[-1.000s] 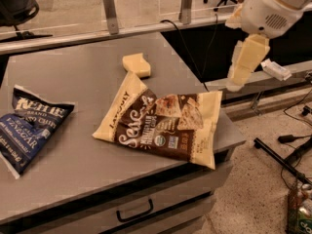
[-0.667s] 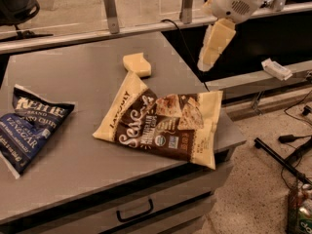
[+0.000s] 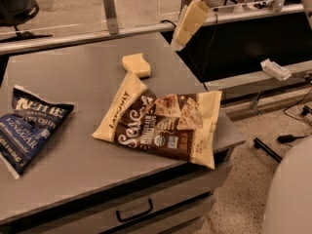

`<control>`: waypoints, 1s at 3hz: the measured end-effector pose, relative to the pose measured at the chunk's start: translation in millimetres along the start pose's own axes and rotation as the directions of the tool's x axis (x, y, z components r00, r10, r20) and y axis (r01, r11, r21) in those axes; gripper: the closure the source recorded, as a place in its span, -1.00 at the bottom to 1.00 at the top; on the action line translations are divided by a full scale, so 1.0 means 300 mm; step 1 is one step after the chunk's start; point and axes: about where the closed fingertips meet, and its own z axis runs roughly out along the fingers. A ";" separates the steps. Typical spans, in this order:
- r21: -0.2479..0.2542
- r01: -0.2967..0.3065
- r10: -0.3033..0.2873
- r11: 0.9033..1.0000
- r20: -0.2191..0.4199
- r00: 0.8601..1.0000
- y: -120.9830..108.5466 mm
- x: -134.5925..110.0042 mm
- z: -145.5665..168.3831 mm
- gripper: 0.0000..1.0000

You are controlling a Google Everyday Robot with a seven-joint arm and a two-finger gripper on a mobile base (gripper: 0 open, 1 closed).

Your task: Pick sponge

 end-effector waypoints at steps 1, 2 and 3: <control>-0.008 -0.008 0.008 1.000 0.029 1.000 -0.052 -0.011 0.086 -1.00; -0.004 -0.043 0.043 0.999 0.060 0.997 -0.148 -0.020 0.229 -1.00; -0.010 -0.096 0.097 0.995 0.072 0.993 -0.216 0.006 0.395 -1.00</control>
Offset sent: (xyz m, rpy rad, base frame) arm 0.1310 0.0549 -0.0533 0.1242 0.0264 -0.0483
